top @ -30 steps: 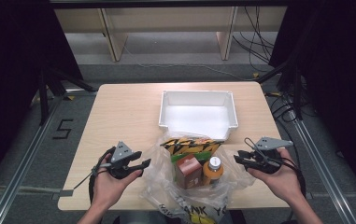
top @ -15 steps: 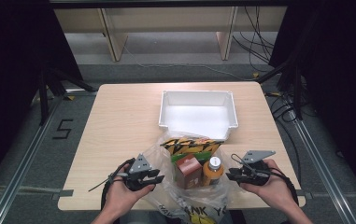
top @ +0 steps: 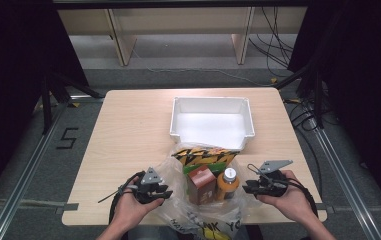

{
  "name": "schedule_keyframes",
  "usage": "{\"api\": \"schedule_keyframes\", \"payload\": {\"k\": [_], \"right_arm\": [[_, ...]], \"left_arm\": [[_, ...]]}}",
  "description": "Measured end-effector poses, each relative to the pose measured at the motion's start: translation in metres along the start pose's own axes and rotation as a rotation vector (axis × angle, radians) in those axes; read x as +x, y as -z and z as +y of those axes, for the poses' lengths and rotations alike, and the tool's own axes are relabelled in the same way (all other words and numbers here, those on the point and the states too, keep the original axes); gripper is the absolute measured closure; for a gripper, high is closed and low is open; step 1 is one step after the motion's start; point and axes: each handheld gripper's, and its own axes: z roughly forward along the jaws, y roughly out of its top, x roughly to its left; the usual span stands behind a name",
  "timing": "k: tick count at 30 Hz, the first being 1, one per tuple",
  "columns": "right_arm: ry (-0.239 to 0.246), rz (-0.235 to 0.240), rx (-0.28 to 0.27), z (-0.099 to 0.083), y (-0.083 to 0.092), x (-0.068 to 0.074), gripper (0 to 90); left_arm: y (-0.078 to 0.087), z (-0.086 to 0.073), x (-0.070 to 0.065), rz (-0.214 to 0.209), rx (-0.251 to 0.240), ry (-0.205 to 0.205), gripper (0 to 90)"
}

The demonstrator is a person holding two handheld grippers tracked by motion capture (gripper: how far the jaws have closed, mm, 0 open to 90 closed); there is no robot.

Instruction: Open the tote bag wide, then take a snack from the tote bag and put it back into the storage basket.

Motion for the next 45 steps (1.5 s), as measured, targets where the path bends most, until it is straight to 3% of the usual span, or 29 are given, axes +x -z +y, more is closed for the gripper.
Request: {"api": "schedule_keyframes", "payload": {"k": [2, 4, 5, 8, 9, 10, 11, 14, 15, 16, 17, 18, 19, 21, 22, 25, 26, 27, 35, 36, 37, 38, 40, 42, 44, 45], "right_arm": [[0.02, -0.029, -0.055, 0.007, 0.011, 0.0, 67.1], [0.046, -0.019, -0.076, 0.016, 0.028, 0.001, 64.1], [0.055, -0.035, -0.114, 0.024, 0.038, 0.002, 60.3], [0.04, -0.048, -0.14, 0.033, 0.046, 0.003, 57.1], [0.042, -0.075, -0.168, 0.042, 0.049, 0.002, 55.0], [0.042, -0.075, -0.168, 0.042, 0.049, 0.002, 55.0], [0.081, -0.081, -0.182, 0.044, 0.051, -0.002, 53.8], [0.076, -0.063, -0.2, 0.053, 0.057, -0.003, 50.0], [0.086, -0.067, -0.214, 0.057, 0.058, -0.005, 49.1], [0.072, -0.071, -0.233, 0.059, 0.06, -0.005, 48.5], [0.067, -0.075, -0.234, 0.062, 0.063, -0.005, 48.4], [0.077, -0.061, -0.253, 0.064, 0.065, -0.006, 48.1], [0.11, -0.077, -0.267, 0.067, 0.067, -0.009, 47.7], [0.088, -0.059, -0.264, 0.072, 0.069, -0.006, 46.9], [0.11, -0.058, -0.263, 0.074, 0.07, -0.008, 46.3], [0.131, -0.04, -0.258, 0.081, 0.067, -0.003, 45.1], [0.133, -0.032, -0.259, 0.083, 0.067, -0.002, 44.8], [0.152, -0.037, -0.252, 0.085, 0.066, 0.0, 44.6], [0.182, -0.018, -0.278, 0.096, 0.066, 0.005, 43.6], [0.191, -0.012, -0.266, 0.097, 0.067, 0.005, 43.6], [0.178, -0.009, -0.268, 0.098, 0.066, 0.007, 43.5], [0.189, -0.011, -0.275, 0.1, 0.066, 0.007, 43.5], [0.195, -0.002, -0.273, 0.102, 0.065, 0.01, 43.5], [0.221, 0.015, -0.268, 0.105, 0.063, 0.013, 43.5], [0.244, 0.03, -0.27, 0.108, 0.059, 0.016, 43.3], [0.266, 0.035, -0.257, 0.111, 0.055, 0.017, 43.3]], "left_arm": [[0.008, 0.004, 0.0, 0.01, -0.061, 0.008, 62.6], [0.016, 0.007, 0.0, 0.03, -0.095, 0.004, 58.4], [0.02, 0.008, 0.001, 0.045, -0.115, 0.002, 53.5], [0.031, 0.013, 0.0, 0.062, -0.164, 0.018, 49.4], [0.035, 0.013, 0.0, 0.063, -0.178, 0.024, 46.4], [0.038, 0.014, 0.002, 0.065, -0.171, -0.005, 46.4], [0.039, 0.013, 0.001, 0.069, -0.195, 0.031, 45.1], [0.045, 0.011, 0.006, 0.078, -0.188, 0.001, 42.9], [0.044, 0.009, 0.004, 0.076, -0.2, 0.038, 42.3], [0.045, 0.008, 0.007, 0.079, -0.183, 0.008, 41.9], [0.043, 0.007, 0.005, 0.072, -0.197, 0.048, 41.6], [0.044, 0.006, 0.008, 0.07, -0.178, 0.021, 41.2], [0.043, 0.006, 0.008, 0.076, -0.175, 0.009, 41.0], [0.041, 0.005, 0.007, 0.072, -0.185, 0.025, 40.8], [0.04, 0.005, 0.007, 0.064, -0.187, 0.03, 40.7], [0.041, 0.006, 0.008, 0.063, -0.17, -0.001, 40.4], [0.04, 0.006, 0.008, 0.063, -0.169, 0.005, 40.4], [0.038, 0.007, 0.006, 0.058, -0.19, 0.045, 40.3], [0.037, 0.008, 0.008, 0.052, -0.173, 0.011, 40.0], [0.037, 0.008, 0.007, 0.055, -0.171, 0.013, 39.9], [0.036, 0.008, 0.005, 0.044, -0.191, 0.055, 39.8], [0.036, 0.009, 0.006, 0.047, -0.19, 0.034, 39.8], [0.036, 0.009, 0.005, 0.048, -0.186, 0.032, 39.7], [0.036, 0.009, 0.005, 0.048, -0.182, 0.019, 39.6], [0.034, 0.01, 0.003, 0.045, -0.191, 0.055, 39.5], [0.034, 0.011, 0.003, 0.041, -0.189, 0.054, 39.5]]}}
